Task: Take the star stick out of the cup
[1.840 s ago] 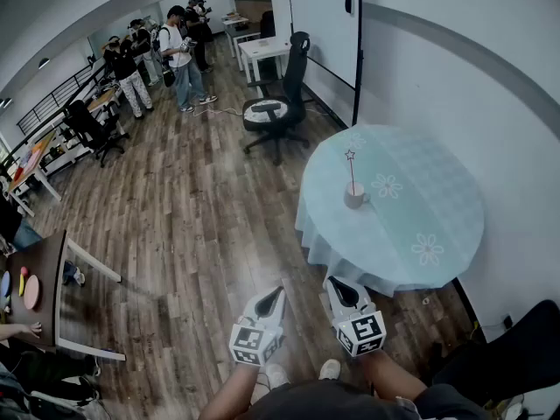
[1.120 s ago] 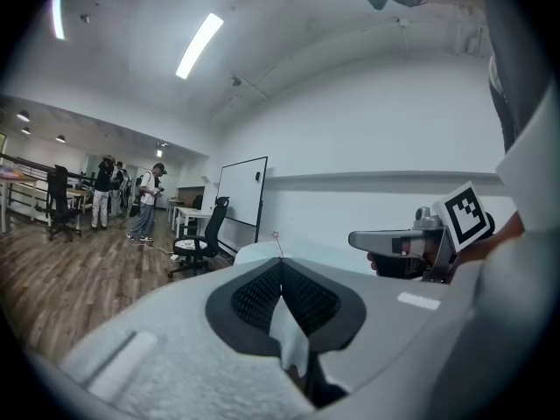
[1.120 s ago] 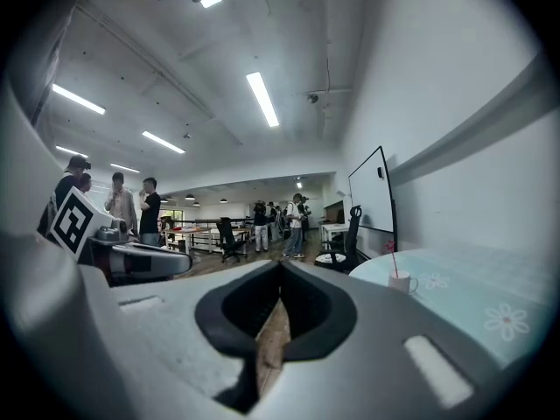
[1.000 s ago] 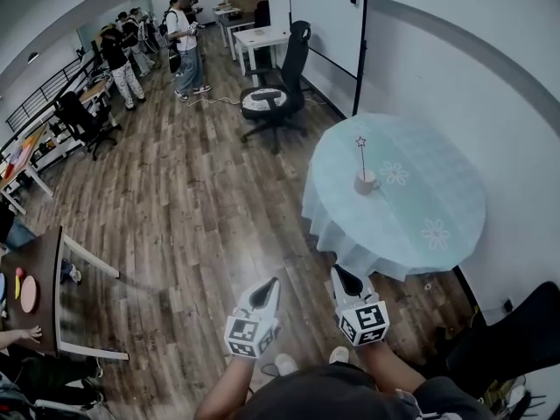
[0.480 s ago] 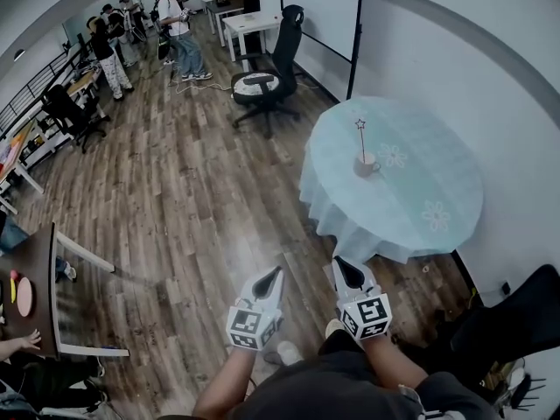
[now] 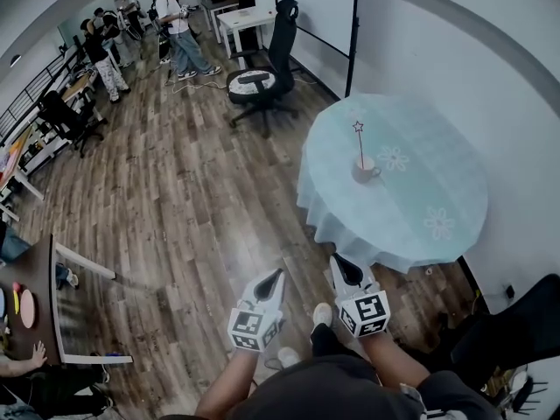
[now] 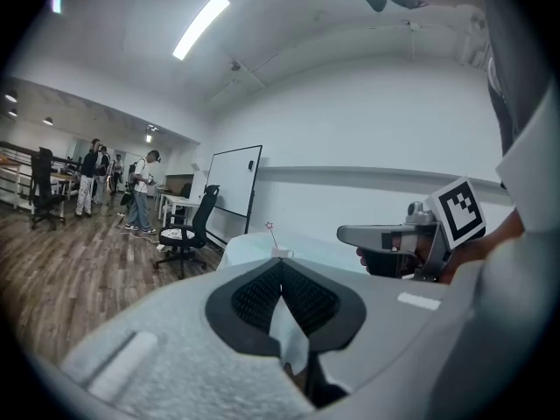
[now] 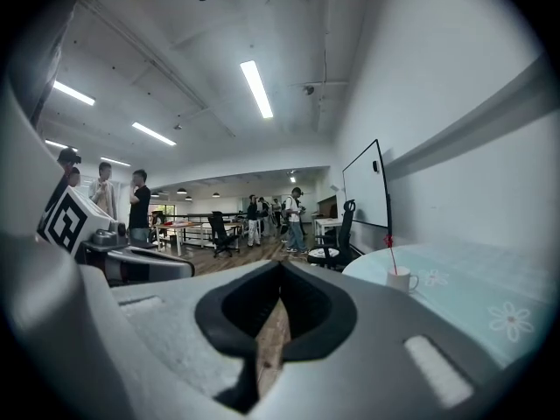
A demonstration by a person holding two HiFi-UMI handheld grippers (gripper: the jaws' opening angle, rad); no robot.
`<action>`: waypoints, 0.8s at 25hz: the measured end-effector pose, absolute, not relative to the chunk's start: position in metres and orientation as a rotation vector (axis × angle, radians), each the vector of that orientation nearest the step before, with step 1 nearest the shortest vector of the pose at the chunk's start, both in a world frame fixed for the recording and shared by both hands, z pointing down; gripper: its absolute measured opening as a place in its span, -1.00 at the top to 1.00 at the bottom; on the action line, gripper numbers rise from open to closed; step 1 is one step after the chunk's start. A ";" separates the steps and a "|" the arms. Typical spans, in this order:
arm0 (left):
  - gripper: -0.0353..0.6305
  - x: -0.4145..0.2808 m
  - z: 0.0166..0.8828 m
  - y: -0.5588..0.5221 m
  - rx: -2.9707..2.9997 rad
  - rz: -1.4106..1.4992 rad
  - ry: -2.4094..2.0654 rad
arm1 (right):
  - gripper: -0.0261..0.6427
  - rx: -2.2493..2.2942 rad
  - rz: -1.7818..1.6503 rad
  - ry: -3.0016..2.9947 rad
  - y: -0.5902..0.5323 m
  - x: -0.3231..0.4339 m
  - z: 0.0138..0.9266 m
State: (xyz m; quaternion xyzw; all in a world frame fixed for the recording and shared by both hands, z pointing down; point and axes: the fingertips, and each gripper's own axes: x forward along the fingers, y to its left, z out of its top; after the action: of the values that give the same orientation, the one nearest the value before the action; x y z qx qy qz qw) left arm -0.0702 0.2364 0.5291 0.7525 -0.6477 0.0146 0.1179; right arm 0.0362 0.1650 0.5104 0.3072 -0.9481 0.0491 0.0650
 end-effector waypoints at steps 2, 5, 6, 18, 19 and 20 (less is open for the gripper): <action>0.88 -0.073 0.528 0.217 2.205 0.059 -1.905 | 0.91 0.927 0.156 -2.871 0.146 0.034 0.509; 0.88 -0.076 0.527 0.182 2.212 0.069 -1.916 | 0.91 0.926 0.155 -2.877 0.113 0.033 0.509; 0.88 -0.076 0.526 0.171 2.213 0.068 -1.914 | 0.91 0.931 0.157 -2.877 0.101 0.034 0.509; 0.88 -0.069 0.517 0.071 2.207 0.095 -1.943 | 0.91 0.946 0.200 -2.879 -0.012 0.054 0.510; 0.88 -0.068 0.515 0.066 2.203 0.097 -1.947 | 0.91 0.935 0.203 -2.881 -0.017 0.053 0.510; 0.88 -0.066 0.513 0.061 2.200 0.100 -1.949 | 0.91 0.925 0.206 -2.883 -0.022 0.053 0.511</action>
State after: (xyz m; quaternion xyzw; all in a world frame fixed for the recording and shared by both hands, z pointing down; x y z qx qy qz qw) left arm -0.0662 0.0612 0.5134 0.7443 -0.6595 0.0337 0.1002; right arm 0.0527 -0.0215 0.5105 0.3044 -0.9486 0.0678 0.0536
